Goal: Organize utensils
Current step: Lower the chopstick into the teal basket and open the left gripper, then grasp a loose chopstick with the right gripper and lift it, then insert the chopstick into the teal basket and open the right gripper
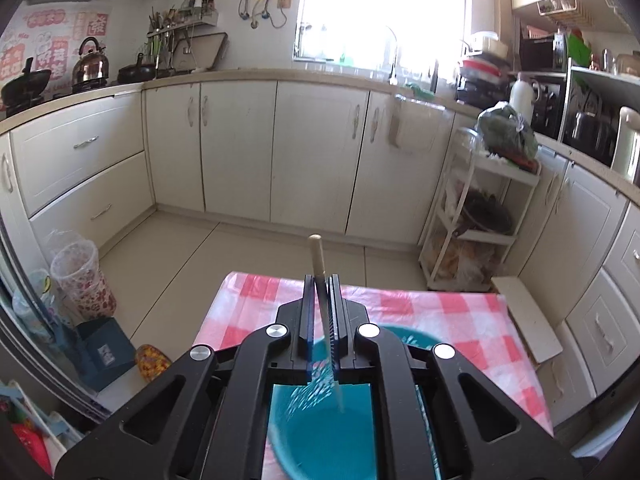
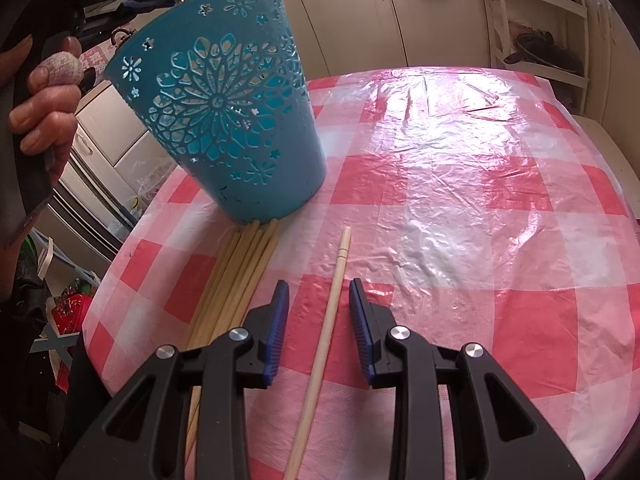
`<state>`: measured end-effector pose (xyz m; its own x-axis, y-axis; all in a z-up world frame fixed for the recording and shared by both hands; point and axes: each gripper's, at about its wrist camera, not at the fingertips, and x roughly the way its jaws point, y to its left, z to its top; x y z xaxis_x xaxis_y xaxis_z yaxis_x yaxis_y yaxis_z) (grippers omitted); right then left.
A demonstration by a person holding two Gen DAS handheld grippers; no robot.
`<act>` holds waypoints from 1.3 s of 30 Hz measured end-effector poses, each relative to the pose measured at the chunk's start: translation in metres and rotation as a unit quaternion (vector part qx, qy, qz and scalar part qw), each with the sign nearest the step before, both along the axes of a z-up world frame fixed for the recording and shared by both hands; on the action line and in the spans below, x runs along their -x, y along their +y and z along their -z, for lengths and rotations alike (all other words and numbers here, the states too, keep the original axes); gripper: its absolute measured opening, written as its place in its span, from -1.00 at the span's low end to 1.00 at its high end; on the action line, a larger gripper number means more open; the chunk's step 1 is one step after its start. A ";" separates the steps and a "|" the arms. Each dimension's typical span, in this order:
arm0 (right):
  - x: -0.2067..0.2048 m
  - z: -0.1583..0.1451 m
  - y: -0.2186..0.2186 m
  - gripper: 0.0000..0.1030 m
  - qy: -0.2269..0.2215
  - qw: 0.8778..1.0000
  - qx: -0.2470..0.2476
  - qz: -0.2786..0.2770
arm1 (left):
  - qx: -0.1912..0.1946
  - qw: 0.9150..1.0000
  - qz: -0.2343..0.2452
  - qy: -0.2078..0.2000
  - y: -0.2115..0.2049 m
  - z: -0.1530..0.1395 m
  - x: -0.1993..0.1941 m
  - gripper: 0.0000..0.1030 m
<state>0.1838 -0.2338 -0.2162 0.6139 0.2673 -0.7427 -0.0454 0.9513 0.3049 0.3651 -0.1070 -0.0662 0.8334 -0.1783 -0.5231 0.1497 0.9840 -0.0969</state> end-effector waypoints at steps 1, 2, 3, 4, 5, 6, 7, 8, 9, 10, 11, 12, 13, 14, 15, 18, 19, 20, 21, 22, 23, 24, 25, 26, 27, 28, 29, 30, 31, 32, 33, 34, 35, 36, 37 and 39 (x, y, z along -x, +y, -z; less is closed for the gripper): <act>0.000 0.000 0.000 -0.40 0.001 1.000 0.000 0.000 | -0.005 1.000 -0.001 0.006 0.003 0.002 0.002 -0.85; 0.000 0.000 -0.001 -0.40 0.003 1.000 -0.002 0.001 | -0.009 1.000 -0.002 0.010 0.005 0.003 0.005 -0.79; 0.000 0.000 -0.001 -0.40 0.005 1.000 -0.003 0.001 | -0.011 1.000 -0.005 0.015 0.009 0.004 0.008 -0.71; 0.000 -0.001 -0.001 -0.40 0.006 1.000 -0.002 0.001 | -0.011 1.000 -0.009 0.017 0.015 0.003 0.013 -0.49; 0.000 -0.001 -0.001 -0.45 0.007 1.000 0.003 0.001 | -0.010 1.000 -0.016 0.018 0.022 0.002 0.017 -0.19; 0.000 -0.001 0.000 -0.47 0.008 1.000 0.011 0.002 | -0.007 1.000 -0.024 0.016 0.030 0.001 0.024 -0.08; -0.001 -0.001 0.001 -0.52 0.009 1.000 0.020 0.004 | -0.004 0.999 -0.029 0.014 0.038 0.000 0.030 0.02; -0.002 -0.002 0.003 -0.54 0.010 1.000 0.028 0.004 | -0.001 0.999 -0.031 0.012 0.047 -0.001 0.038 0.06; -0.003 -0.002 0.005 -0.54 0.010 0.999 0.039 0.004 | 0.000 0.999 -0.031 0.014 0.053 0.000 0.044 0.08; -0.005 -0.003 0.008 -0.58 0.010 0.998 0.055 0.004 | 0.001 0.999 -0.033 0.017 0.061 0.002 0.052 0.10; -0.008 -0.003 0.013 -0.60 0.011 0.997 0.074 0.004 | 0.004 0.999 -0.034 0.021 0.067 0.003 0.057 0.13; -0.010 -0.003 0.018 -0.60 0.012 0.995 0.095 0.003 | 0.008 0.999 -0.035 0.026 0.074 0.006 0.062 0.15; -0.012 -0.003 0.024 -0.60 0.013 0.993 0.117 0.001 | 0.012 0.999 -0.035 0.033 0.080 0.009 0.066 0.18; -0.013 -0.003 0.030 -0.62 0.012 0.990 0.143 -0.002 | 0.015 0.998 -0.035 0.041 0.086 0.013 0.070 0.18; -0.014 -0.004 0.036 -0.63 0.010 0.986 0.164 -0.007 | 0.016 0.998 -0.036 0.049 0.091 0.018 0.073 0.18; -0.015 -0.004 0.038 -0.86 0.018 0.987 0.161 -0.015 | 0.023 0.997 -0.041 0.069 0.103 0.030 0.083 0.18; -0.014 -0.004 0.035 -0.87 0.022 0.988 0.150 -0.010 | 0.025 0.996 -0.042 0.075 0.108 0.035 0.088 0.18; -0.013 -0.004 0.028 -0.88 0.027 0.991 0.128 -0.004 | 0.028 0.995 -0.044 0.080 0.113 0.039 0.093 0.18; -0.011 -0.004 0.019 -0.88 0.031 0.995 0.093 0.001 | 0.030 0.995 -0.046 0.084 0.117 0.042 0.096 0.18; -0.006 -0.005 0.009 -0.89 0.029 0.998 0.058 0.007 | 0.034 0.994 -0.048 0.090 0.122 0.047 0.101 0.19; 0.001 -0.008 0.001 -0.89 0.023 0.999 0.025 0.011 | 0.036 0.994 -0.050 0.094 0.127 0.050 0.105 0.19; 0.007 -0.013 -0.007 -0.89 0.013 1.000 -0.004 0.014 | 0.038 0.993 -0.053 0.100 0.132 0.054 0.109 0.19; 0.014 -0.019 -0.014 -0.89 0.001 0.999 -0.028 0.015 | 0.039 0.992 -0.055 0.107 0.137 0.058 0.112 0.20; 0.020 -0.027 -0.020 -0.89 -0.012 0.999 -0.050 0.016 | 0.040 0.991 -0.058 0.116 0.142 0.064 0.115 0.20; 0.026 -0.036 -0.024 -0.89 -0.025 0.997 -0.067 0.015 | 0.040 0.990 -0.059 0.122 0.144 0.067 0.116 0.20; 0.031 -0.044 -0.027 -0.89 -0.037 0.996 -0.081 0.015 | 0.040 0.989 -0.061 0.129 0.147 0.071 0.117 0.20; 0.035 -0.053 -0.030 -0.89 -0.049 0.994 -0.093 0.014 | 0.040 0.988 -0.063 0.137 0.150 0.075 0.119 0.20; 0.037 -0.061 -0.032 -0.89 -0.059 0.993 -0.103 0.014 | 0.041 0.987 -0.065 0.142 0.152 0.078 0.121 0.20; 0.038 -0.070 -0.035 -0.89 -0.069 0.991 -0.113 0.013 | 0.043 0.986 -0.066 0.147 0.155 0.081 0.122 0.20; 0.037 -0.080 -0.036 -0.89 -0.080 0.989 -0.123 0.013 | 0.045 0.985 -0.067 0.151 0.157 0.084 0.124 0.20; 0.036 -0.091 -0.037 -0.89 -0.093 0.987 -0.134 0.011 | 0.047 0.985 -0.068 0.153 0.159 0.085 0.127 0.20; 0.034 -0.101 -0.036 -0.89 -0.106 0.984 -0.143 0.009 | 0.048 0.985 -0.067 0.154 0.160 0.085 0.128 0.20; 0.028 -0.113 -0.031 -0.89 -0.119 0.982 -0.149 0.007 | 0.048 0.985 -0.066 0.153 0.159 0.083 0.130 0.20; 0.022 -0.126 -0.029 -0.89 -0.135 0.979 -0.154 0.005 | 0.048 0.985 -0.064 0.152 0.158 0.082 0.132 0.20; 0.017 -0.139 -0.024 -0.89 -0.151 0.976 -0.154 0.003 | 0.048 0.985 -0.062 0.151 0.156 0.080 0.134 0.20; -0.002 -0.166 -0.015 -0.89 -0.184 0.972 -0.150 0.003 | 0.049 0.986 -0.058 0.149 0.154 0.076 0.136 0.20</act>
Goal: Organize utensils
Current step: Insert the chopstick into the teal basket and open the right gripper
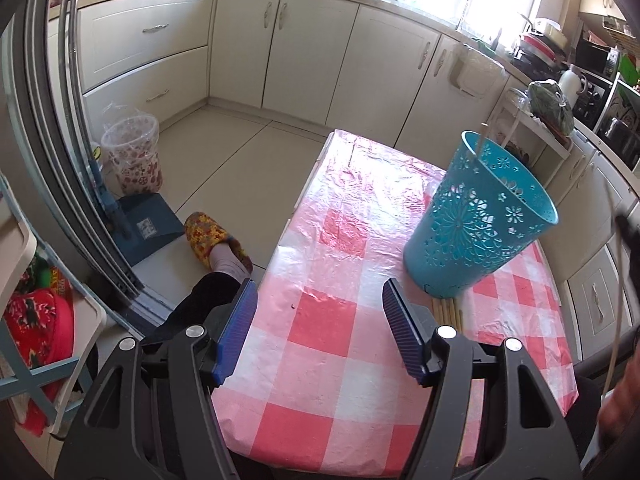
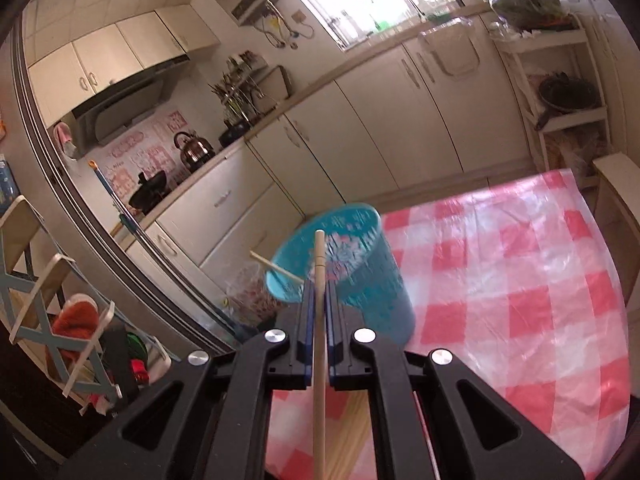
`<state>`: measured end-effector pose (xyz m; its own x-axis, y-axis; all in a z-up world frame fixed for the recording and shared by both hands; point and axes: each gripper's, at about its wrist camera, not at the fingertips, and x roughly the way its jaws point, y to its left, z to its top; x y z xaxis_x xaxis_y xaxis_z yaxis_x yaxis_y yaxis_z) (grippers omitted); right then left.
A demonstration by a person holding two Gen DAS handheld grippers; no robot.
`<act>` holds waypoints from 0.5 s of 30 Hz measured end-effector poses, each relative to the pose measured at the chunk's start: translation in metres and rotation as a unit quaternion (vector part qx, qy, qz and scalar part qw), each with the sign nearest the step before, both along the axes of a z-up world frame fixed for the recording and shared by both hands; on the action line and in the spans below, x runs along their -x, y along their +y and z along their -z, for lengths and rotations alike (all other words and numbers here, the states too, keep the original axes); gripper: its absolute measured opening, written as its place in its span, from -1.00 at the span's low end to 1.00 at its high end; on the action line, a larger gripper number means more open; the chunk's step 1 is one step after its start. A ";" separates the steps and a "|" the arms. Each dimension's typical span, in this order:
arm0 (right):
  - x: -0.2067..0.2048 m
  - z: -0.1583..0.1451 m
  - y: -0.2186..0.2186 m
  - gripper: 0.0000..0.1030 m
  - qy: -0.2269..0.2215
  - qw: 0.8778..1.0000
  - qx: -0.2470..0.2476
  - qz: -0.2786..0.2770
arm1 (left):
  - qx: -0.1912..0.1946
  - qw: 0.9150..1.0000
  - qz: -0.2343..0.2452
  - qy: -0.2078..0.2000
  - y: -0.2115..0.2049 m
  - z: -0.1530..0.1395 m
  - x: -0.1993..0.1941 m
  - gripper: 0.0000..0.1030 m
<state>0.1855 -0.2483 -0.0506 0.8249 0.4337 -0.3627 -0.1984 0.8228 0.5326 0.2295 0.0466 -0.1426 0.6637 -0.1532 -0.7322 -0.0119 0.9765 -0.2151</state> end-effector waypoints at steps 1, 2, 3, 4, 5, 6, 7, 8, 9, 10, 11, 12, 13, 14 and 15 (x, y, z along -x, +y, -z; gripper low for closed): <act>-0.010 -0.010 0.003 -0.89 -0.014 1.000 0.002 0.006 | 0.002 1.000 0.002 -0.002 -0.001 -0.001 0.001 0.20; -0.021 -0.021 0.008 -0.88 -0.029 0.999 0.004 0.016 | 0.003 1.000 0.004 -0.003 -0.003 -0.003 0.002 0.20; -0.032 -0.029 0.013 -0.88 -0.045 0.999 0.009 0.025 | 0.005 1.000 0.005 -0.004 -0.004 -0.005 0.003 0.21; -0.041 -0.034 0.017 -0.88 -0.058 0.997 0.016 0.038 | 0.007 1.000 0.006 -0.005 -0.005 -0.006 0.004 0.21; -0.052 -0.036 0.020 -0.88 -0.065 0.996 0.020 0.054 | 0.010 1.000 0.008 -0.007 -0.006 -0.007 0.004 0.22; -0.065 -0.038 0.024 -0.88 -0.070 0.995 0.023 0.068 | 0.012 1.000 0.009 -0.007 -0.006 -0.008 0.005 0.22; -0.072 -0.039 0.027 -0.88 -0.075 0.993 0.031 0.085 | 0.013 1.000 0.009 -0.008 -0.006 -0.009 0.005 0.23; -0.081 -0.038 0.030 -0.88 -0.079 0.991 0.040 0.105 | 0.014 1.000 0.009 -0.008 -0.006 -0.010 0.006 0.23; -0.091 -0.035 0.033 -0.88 -0.079 0.989 0.046 0.117 | 0.015 1.000 0.010 -0.009 -0.006 -0.010 0.006 0.23; -0.099 -0.032 0.035 -0.88 -0.074 0.988 0.052 0.128 | 0.016 1.000 0.009 -0.009 -0.005 -0.010 0.007 0.24; -0.106 -0.029 0.036 -0.88 -0.068 0.987 0.057 0.137 | 0.018 1.000 0.009 -0.008 -0.004 -0.009 0.007 0.24; -0.113 -0.023 0.038 -0.88 -0.060 0.987 0.062 0.138 | 0.020 1.000 0.007 -0.006 -0.002 -0.008 0.006 0.24; -0.119 -0.020 0.038 -0.88 -0.050 0.987 0.066 0.137 | 0.023 1.000 0.005 -0.004 0.000 -0.007 0.006 0.25; -0.123 -0.017 0.038 -0.88 -0.041 0.987 0.071 0.135 | 0.025 1.000 0.004 -0.003 0.002 -0.006 0.005 0.25; -0.124 -0.013 0.040 -0.88 -0.036 0.988 0.077 0.131 | 0.027 1.000 0.002 -0.001 0.003 -0.005 0.004 0.25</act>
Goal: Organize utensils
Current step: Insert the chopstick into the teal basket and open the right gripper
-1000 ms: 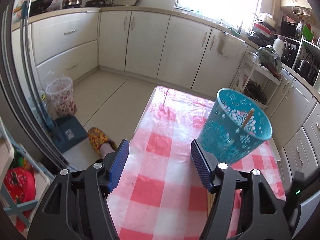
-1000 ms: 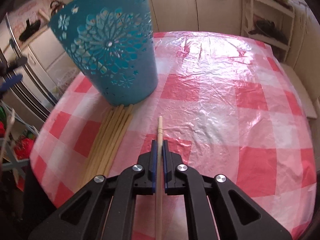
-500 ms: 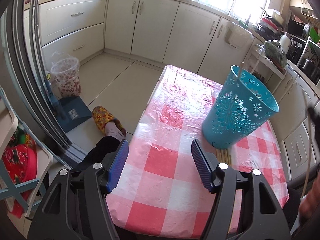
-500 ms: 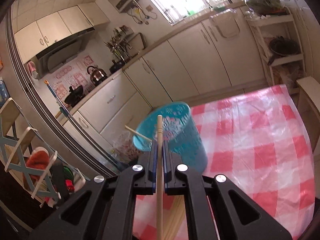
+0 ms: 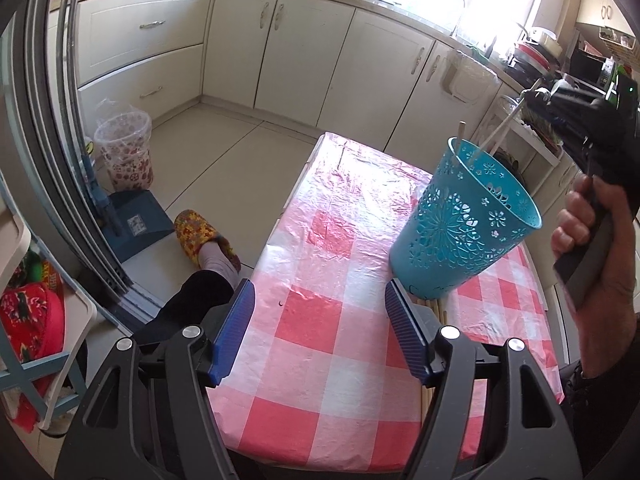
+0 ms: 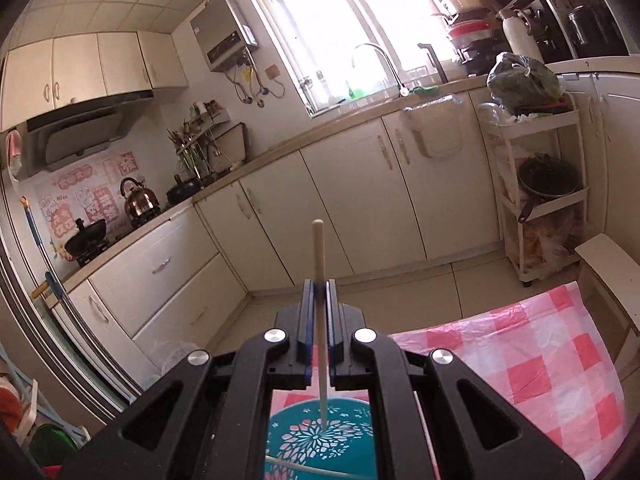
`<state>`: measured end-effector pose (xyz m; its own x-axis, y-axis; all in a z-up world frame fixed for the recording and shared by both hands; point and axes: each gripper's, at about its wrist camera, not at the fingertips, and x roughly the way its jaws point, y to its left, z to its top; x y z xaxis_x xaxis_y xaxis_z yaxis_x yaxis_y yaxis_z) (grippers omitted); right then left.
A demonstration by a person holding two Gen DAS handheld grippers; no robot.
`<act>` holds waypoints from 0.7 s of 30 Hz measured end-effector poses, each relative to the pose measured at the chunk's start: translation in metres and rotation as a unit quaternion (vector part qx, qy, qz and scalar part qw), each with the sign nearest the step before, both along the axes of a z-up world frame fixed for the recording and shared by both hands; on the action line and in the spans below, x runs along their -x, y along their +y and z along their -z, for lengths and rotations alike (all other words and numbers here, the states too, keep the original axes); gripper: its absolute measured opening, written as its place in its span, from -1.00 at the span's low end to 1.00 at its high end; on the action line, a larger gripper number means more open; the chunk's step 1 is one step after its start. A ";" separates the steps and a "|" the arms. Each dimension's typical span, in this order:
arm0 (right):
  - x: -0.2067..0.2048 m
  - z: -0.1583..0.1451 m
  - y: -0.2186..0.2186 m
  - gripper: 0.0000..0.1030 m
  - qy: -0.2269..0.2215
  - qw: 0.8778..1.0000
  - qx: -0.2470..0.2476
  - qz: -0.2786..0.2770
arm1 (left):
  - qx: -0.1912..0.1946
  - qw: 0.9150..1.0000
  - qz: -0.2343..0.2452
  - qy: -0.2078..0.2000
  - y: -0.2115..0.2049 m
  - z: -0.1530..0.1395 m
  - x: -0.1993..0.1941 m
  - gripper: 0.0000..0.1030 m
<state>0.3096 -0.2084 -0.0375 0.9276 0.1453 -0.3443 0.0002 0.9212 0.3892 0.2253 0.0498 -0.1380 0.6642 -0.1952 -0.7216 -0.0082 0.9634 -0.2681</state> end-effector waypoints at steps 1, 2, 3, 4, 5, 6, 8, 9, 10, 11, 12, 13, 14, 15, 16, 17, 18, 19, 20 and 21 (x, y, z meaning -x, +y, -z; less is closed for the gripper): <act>-0.001 0.003 0.001 -0.88 0.005 1.000 0.006 -0.003 | 0.002 1.000 -0.002 0.002 0.001 0.001 -0.001 0.25; 0.002 0.007 -0.002 -0.88 0.010 1.000 0.010 -0.006 | 0.004 1.000 -0.004 0.003 0.002 0.002 -0.002 0.25; 0.003 0.011 -0.002 -0.88 0.016 1.000 0.015 -0.010 | 0.006 1.000 -0.006 0.005 0.003 0.003 -0.002 0.25; 0.003 0.014 -0.001 -0.88 0.021 0.999 0.019 -0.014 | 0.008 1.000 -0.006 0.007 0.004 0.004 -0.002 0.25; 0.004 0.018 0.001 -0.88 0.027 0.999 0.022 -0.018 | 0.009 1.000 -0.006 0.007 0.004 0.004 -0.002 0.25; 0.004 0.020 0.001 -0.88 0.033 0.999 0.024 -0.021 | 0.009 1.000 -0.006 0.007 0.003 0.003 -0.002 0.25; 0.010 0.021 0.000 -0.84 0.035 0.999 0.027 -0.023 | 0.007 1.000 -0.006 0.002 0.002 0.000 0.000 0.25; 0.014 0.020 0.000 -0.84 0.033 0.999 0.029 -0.023 | 0.007 1.000 -0.006 0.000 0.003 -0.002 0.001 0.25; 0.021 0.017 -0.003 -0.80 0.029 0.999 0.029 -0.022 | 0.006 1.000 -0.007 -0.003 0.003 -0.004 0.002 0.26; 0.028 0.014 -0.004 -0.73 0.023 0.999 0.028 -0.022 | 0.005 1.000 -0.008 -0.007 0.003 -0.006 0.004 0.28; 0.036 0.011 -0.007 -0.69 0.017 0.999 0.028 -0.021 | 0.003 1.000 -0.009 -0.011 0.002 -0.009 0.005 0.29; 0.045 0.007 -0.011 -0.62 0.011 0.999 0.026 -0.019 | 0.002 1.000 -0.009 -0.014 0.002 -0.011 0.006 0.32; 0.054 0.004 -0.014 -0.56 0.004 1.000 0.023 -0.017 | 0.001 1.000 -0.009 -0.016 0.002 -0.013 0.008 0.33; 0.066 0.000 -0.017 -0.54 -0.003 1.000 0.022 -0.015 | 0.001 1.000 -0.009 -0.019 0.002 -0.014 0.010 0.34; 0.076 -0.003 -0.019 -0.49 -0.009 1.000 0.021 -0.011 | 0.000 1.000 -0.009 -0.021 0.001 -0.016 0.011 0.35; 0.089 -0.005 -0.021 -0.47 -0.015 1.000 0.022 -0.007 | -0.003 1.000 -0.007 -0.024 0.000 -0.018 0.013 0.36; 0.102 -0.005 -0.024 -0.46 -0.019 1.000 0.024 -0.003 | -0.004 1.000 -0.006 -0.025 -0.001 -0.019 0.014 0.37; 0.115 -0.004 -0.025 -0.43 -0.021 0.999 0.025 0.001 | -0.004 1.000 -0.005 -0.025 -0.001 -0.019 0.015 0.37; 0.127 -0.002 -0.027 -0.39 -0.020 0.999 0.027 0.006 | -0.004 1.000 -0.003 -0.026 -0.002 -0.020 0.017 0.38; 0.140 0.003 -0.028 -0.37 -0.017 0.999 0.029 0.011 | -0.005 1.000 -0.002 -0.027 -0.003 -0.021 0.018 0.38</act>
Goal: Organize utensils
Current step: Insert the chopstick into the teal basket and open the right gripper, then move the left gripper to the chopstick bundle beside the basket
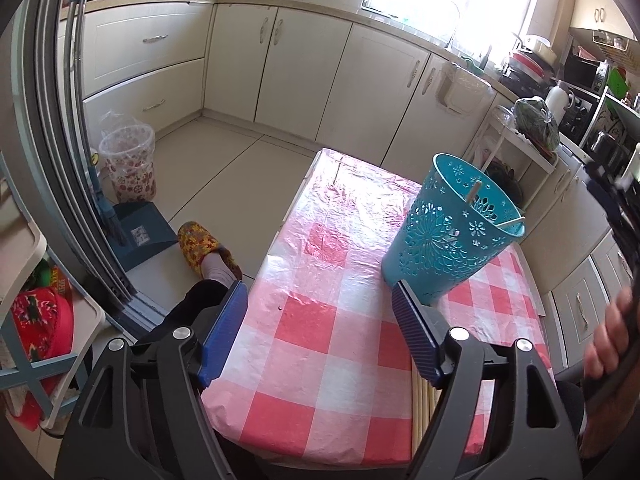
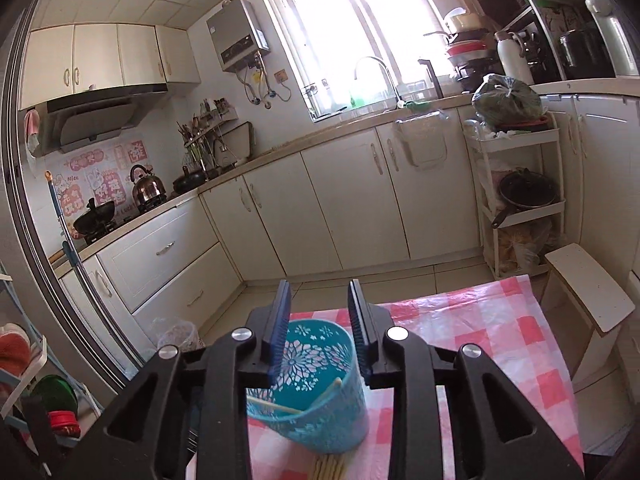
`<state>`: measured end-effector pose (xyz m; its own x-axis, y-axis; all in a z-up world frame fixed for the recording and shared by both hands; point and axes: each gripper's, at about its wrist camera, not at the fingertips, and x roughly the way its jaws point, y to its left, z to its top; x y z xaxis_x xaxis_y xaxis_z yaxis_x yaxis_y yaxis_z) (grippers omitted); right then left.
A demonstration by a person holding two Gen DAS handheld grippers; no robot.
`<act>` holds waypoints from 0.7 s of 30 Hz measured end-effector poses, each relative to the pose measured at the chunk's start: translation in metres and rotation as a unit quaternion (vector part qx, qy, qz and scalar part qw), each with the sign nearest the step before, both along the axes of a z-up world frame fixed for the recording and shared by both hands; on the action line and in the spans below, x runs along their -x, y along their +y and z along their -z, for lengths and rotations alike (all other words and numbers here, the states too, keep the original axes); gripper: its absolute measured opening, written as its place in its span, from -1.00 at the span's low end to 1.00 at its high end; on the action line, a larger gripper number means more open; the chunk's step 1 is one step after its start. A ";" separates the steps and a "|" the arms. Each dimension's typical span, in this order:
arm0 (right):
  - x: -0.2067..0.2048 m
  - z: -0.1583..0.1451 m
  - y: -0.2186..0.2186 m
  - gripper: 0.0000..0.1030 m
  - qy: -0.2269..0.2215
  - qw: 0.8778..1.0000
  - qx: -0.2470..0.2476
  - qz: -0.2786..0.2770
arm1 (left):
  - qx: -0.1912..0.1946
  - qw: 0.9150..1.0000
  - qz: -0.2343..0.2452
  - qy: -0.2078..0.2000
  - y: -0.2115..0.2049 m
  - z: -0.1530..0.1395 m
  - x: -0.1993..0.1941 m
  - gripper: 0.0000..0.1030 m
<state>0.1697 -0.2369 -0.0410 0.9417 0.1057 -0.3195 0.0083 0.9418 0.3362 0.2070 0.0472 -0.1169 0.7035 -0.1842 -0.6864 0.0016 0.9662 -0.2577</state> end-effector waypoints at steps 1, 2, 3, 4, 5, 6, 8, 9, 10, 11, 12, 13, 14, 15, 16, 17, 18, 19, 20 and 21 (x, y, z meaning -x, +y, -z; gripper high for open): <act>0.009 0.006 -0.001 -0.34 0.007 1.000 0.001 0.004 | -0.001 1.000 0.001 0.000 -0.001 0.000 0.002 0.39; 0.018 0.014 -0.001 -0.34 0.019 1.000 0.002 0.006 | -0.001 1.000 0.001 0.000 -0.001 0.000 0.003 0.40; 0.024 0.027 0.000 -0.34 0.037 0.999 0.002 0.006 | -0.002 1.000 0.002 0.002 -0.002 0.001 0.004 0.41; 0.028 0.039 0.001 -0.34 0.058 0.998 0.001 0.004 | -0.003 1.000 0.003 0.004 -0.003 0.001 0.004 0.41; 0.029 0.053 0.002 -0.34 0.082 0.997 -0.003 0.000 | -0.003 1.000 0.004 0.006 -0.004 0.002 0.005 0.41; 0.029 0.067 0.003 -0.34 0.106 0.994 -0.007 -0.006 | -0.004 1.000 0.005 0.008 -0.004 0.003 0.005 0.41; 0.022 0.098 0.009 -0.35 0.164 0.986 -0.012 -0.022 | -0.005 1.000 0.007 0.012 -0.006 0.005 0.007 0.41; 0.018 0.111 0.013 -0.36 0.184 0.982 -0.012 -0.031 | -0.006 1.000 0.009 0.012 -0.007 0.005 0.009 0.42; 0.012 0.122 0.018 -0.40 0.203 0.978 -0.011 -0.039 | -0.010 1.000 0.009 0.012 -0.008 0.005 0.010 0.42; 0.008 0.132 0.022 -0.42 0.220 0.974 -0.010 -0.047 | -0.012 1.000 0.010 0.012 -0.009 0.004 0.011 0.42; 0.004 0.140 0.025 -0.44 0.233 0.971 -0.011 -0.055 | -0.013 1.000 0.011 0.012 -0.009 0.005 0.012 0.43; -0.001 0.147 0.029 -0.47 0.244 0.968 -0.007 -0.060 | -0.013 1.000 0.011 0.013 -0.010 0.005 0.013 0.44; -0.004 0.151 0.033 -0.47 0.252 0.966 0.000 -0.062 | -0.014 1.000 0.011 0.015 -0.010 0.006 0.013 0.45; -0.008 0.155 0.037 -0.48 0.259 0.964 0.004 -0.066 | -0.014 1.000 0.012 0.017 -0.010 0.008 0.013 0.45; -0.010 0.161 0.040 -0.48 0.265 0.962 0.008 -0.067 | -0.014 1.000 0.012 0.019 -0.009 0.009 0.012 0.45; -0.013 0.164 0.042 -0.49 0.269 0.961 0.014 -0.066 | -0.014 1.000 0.013 0.021 -0.010 0.010 0.012 0.45; -0.014 0.168 0.043 -0.49 0.272 0.960 0.018 -0.066 | -0.014 1.000 0.014 0.023 -0.010 0.012 0.013 0.45; -0.016 0.171 0.045 -0.50 0.275 0.959 0.020 -0.066 | -0.013 0.999 0.016 0.024 -0.011 0.013 0.013 0.46; -0.017 0.175 0.047 -0.50 0.276 0.959 0.023 -0.065 | -0.014 0.999 0.017 0.025 -0.011 0.013 0.012 0.46; -0.020 0.176 0.050 -0.50 0.277 0.958 0.028 -0.065 | -0.015 0.999 0.018 0.025 -0.012 0.014 0.012 0.46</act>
